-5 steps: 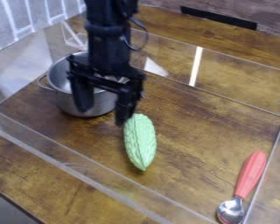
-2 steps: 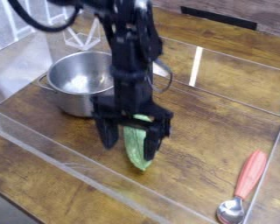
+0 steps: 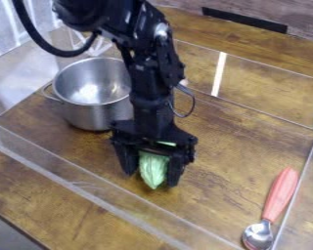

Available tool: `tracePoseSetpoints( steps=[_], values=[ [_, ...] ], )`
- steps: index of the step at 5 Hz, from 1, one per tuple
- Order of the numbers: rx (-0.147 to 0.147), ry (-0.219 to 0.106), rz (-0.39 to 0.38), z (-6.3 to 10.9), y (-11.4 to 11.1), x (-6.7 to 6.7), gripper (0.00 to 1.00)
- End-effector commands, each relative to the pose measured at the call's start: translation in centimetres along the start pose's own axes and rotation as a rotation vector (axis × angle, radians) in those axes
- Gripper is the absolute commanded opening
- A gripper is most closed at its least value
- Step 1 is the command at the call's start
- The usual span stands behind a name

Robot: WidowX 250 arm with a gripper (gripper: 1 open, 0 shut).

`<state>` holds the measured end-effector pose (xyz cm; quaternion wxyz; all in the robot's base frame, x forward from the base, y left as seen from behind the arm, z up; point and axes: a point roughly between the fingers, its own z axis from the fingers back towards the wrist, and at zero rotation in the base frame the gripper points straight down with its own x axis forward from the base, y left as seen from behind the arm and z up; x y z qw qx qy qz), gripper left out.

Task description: Put the green object in the silver pot

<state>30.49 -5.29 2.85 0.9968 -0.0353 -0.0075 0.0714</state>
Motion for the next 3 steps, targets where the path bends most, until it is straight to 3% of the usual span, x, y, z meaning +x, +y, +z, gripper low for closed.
tracePoseSetpoints(
  steps=[1, 3],
  values=[
    [-0.010, -0.046, 0.002, 0.83, -0.22, 0.72, 1.00],
    [-0.019, -0.062, 0.010, 1.27, -0.43, 0.93, 1.00]
  ],
)
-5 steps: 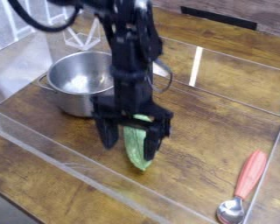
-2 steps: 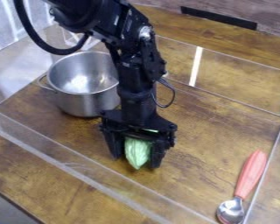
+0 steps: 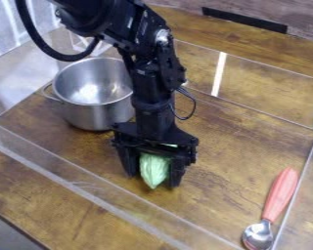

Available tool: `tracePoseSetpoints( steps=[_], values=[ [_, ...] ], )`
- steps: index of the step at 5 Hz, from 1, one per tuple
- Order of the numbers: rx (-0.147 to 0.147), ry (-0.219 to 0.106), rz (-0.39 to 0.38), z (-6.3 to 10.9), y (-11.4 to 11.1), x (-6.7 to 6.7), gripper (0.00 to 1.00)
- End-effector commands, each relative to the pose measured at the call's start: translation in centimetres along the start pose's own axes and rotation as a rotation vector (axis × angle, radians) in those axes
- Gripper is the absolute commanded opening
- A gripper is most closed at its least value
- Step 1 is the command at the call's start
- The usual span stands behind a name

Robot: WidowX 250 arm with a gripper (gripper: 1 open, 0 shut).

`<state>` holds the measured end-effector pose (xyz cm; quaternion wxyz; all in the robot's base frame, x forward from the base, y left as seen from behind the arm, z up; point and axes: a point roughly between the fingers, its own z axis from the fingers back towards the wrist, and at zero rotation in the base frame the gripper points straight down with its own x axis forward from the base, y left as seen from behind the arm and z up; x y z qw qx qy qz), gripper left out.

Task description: Put the green object in the silver pot

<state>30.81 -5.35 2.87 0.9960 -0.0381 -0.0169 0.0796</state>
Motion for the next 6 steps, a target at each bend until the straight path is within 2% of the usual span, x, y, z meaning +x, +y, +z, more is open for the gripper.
tracePoseSetpoints(
  steps=[1, 6],
  values=[
    [-0.016, -0.050, -0.001, 1.45, -0.43, 0.77, 1.00],
    [-0.029, -0.075, 0.023, 2.01, -0.35, 1.61, 1.00]
  ],
)
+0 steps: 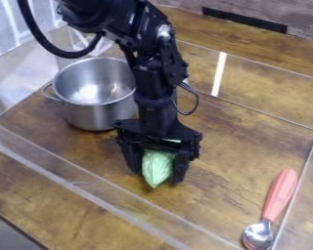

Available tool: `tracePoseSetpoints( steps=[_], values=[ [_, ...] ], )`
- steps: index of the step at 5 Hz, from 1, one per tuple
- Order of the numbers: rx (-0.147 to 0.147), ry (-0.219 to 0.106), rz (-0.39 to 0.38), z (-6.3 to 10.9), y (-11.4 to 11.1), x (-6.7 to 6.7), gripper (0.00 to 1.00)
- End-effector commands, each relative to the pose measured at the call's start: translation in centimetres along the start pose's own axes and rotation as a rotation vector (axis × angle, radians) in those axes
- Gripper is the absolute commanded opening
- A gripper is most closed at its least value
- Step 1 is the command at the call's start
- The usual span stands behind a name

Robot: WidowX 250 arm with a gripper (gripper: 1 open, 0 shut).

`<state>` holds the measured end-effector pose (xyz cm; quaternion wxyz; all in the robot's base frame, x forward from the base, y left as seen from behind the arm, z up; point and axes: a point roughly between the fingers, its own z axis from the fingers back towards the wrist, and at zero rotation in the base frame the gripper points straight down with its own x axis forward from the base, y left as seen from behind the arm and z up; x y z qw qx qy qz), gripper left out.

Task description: Put the green object in the silver pot

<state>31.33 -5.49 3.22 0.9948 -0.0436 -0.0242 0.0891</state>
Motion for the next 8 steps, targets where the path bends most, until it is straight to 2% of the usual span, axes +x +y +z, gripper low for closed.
tracePoseSetpoints(
  steps=[1, 3, 4, 6, 7, 8],
  values=[
    [-0.021, -0.065, 0.011, 1.7, -0.1, 1.2, 1.00],
    [-0.028, -0.073, 0.023, 1.8, 0.1, 1.3, 1.00],
    [-0.026, -0.073, 0.025, 1.7, 0.3, 1.3, 0.00],
    [0.004, -0.081, -0.008, 5.1, 0.7, 1.6, 0.00],
    [-0.003, -0.126, -0.008, 9.1, 2.0, 2.5, 0.00],
    [0.013, -0.182, -0.002, 12.7, 4.4, 3.2, 0.00]
  ],
)
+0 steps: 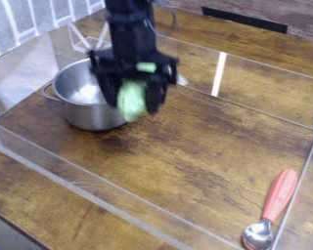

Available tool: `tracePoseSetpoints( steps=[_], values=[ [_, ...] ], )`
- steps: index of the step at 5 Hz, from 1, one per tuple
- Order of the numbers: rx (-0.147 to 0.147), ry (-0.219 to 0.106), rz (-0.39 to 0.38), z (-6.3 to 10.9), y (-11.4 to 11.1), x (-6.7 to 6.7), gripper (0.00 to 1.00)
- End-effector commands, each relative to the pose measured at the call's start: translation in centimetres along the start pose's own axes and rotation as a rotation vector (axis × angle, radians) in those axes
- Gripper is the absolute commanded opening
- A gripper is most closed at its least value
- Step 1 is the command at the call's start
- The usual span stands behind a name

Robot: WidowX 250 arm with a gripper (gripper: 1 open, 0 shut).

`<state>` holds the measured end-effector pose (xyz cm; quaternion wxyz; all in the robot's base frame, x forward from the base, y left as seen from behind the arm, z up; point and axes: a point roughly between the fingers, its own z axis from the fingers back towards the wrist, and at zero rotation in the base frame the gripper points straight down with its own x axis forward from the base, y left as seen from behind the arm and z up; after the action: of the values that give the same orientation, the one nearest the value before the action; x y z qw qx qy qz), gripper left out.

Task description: Put the green object in the silver pot

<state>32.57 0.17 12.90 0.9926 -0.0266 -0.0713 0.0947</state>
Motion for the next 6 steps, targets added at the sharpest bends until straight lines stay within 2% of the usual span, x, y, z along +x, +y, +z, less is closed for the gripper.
tracePoseSetpoints(
  steps=[1, 2, 3, 4, 6],
  values=[
    [0.002, -0.129, 0.006, 3.5, 2.8, 1.3, 0.00],
    [0.026, -0.147, 0.018, 2.8, 5.0, 0.6, 0.00],
    [0.025, -0.156, 0.038, 1.3, 6.2, -0.1, 0.00],
    [0.004, -0.175, 0.054, 0.0, 6.4, 0.1, 0.00],
    [-0.002, -0.181, 0.080, -1.3, 6.9, 0.5, 0.00]
  ],
)
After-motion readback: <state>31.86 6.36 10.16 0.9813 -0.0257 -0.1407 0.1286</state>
